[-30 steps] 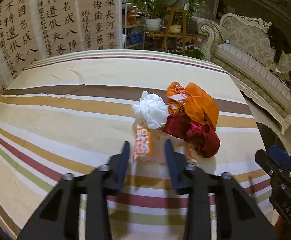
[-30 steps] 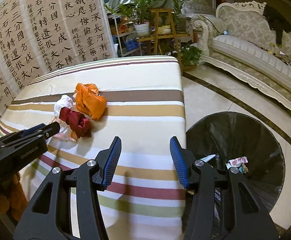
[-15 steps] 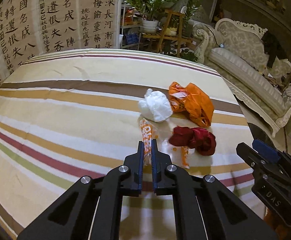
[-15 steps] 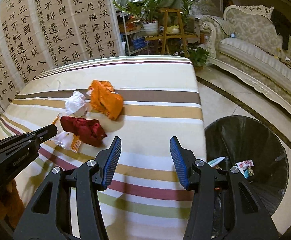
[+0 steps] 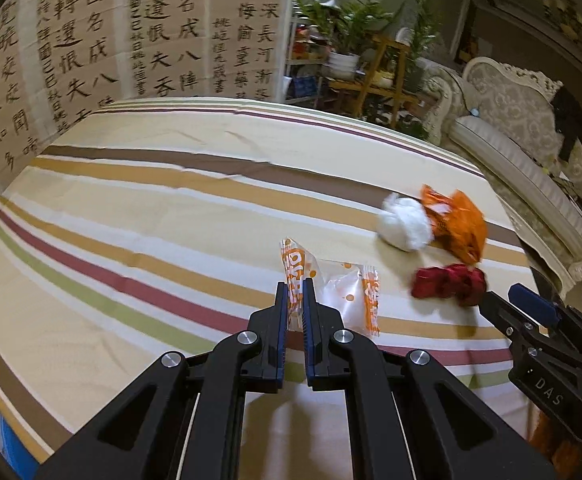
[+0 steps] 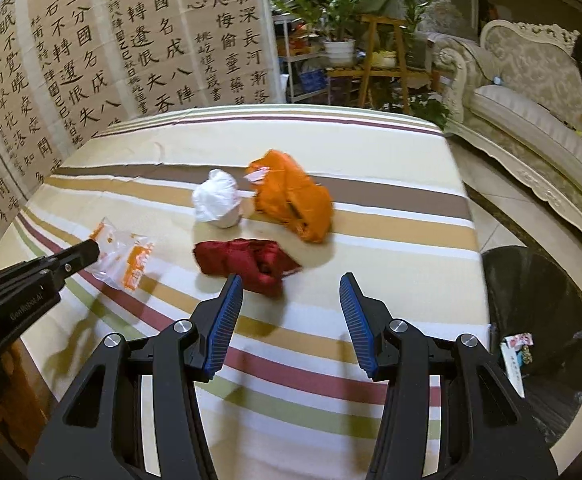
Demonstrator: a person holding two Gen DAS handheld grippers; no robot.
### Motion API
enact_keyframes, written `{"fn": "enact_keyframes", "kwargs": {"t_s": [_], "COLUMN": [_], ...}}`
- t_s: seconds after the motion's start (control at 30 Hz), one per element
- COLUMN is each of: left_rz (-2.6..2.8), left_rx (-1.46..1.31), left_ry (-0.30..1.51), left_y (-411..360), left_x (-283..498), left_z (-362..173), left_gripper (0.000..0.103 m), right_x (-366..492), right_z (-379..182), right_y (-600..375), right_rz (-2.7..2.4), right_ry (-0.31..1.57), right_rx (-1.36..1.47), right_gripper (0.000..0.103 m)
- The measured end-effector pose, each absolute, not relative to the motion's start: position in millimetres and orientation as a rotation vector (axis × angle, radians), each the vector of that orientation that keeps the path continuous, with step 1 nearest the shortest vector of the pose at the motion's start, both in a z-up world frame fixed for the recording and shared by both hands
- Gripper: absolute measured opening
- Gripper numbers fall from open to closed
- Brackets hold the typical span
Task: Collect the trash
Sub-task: 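Grasp the red cloth with the right tool while the left tool holds the clear bag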
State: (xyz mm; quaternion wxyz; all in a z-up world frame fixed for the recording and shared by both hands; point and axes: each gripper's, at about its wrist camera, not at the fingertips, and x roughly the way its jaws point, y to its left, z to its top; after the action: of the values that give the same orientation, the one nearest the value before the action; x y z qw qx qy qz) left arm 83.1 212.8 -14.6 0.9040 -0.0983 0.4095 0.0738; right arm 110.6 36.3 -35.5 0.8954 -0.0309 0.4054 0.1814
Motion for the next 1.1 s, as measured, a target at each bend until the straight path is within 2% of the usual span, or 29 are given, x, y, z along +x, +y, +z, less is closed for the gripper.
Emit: {"fn": "enact_keyframes", "kwargs": {"t_s": [0.3,0.37,0.4,0.6,1.1], "left_rz": [0.189,0.189,0.188,0.179,0.152], "left_rx": [-0.231,-0.236,-0.238,-0.240,-0.213], "left_ry": [0.843,0.845,0.846,0.849,0.817], "left_y": [239,241,242,240,219], "left_x": [81,81,82,82,67], "left_z": [-17,-18,-19,-19,-9], "left_gripper": [0.008,0.008,0.008,0.008,0.008], "right_x": [120,122,122,120,95], "right_z": [-43,-45,-46,-45,-33], "right_y": [57,61,62,63,37], "right_rz": [0.400,0.400,0.402,0.399,0.359], "right_ry": [0.870,0.875,0.878,0.874,0.836], "right_rx": [-0.087,-0.099,-0.101,-0.119,-0.096], "right_gripper": [0.049,0.045,0.038,0.032,0.031]}}
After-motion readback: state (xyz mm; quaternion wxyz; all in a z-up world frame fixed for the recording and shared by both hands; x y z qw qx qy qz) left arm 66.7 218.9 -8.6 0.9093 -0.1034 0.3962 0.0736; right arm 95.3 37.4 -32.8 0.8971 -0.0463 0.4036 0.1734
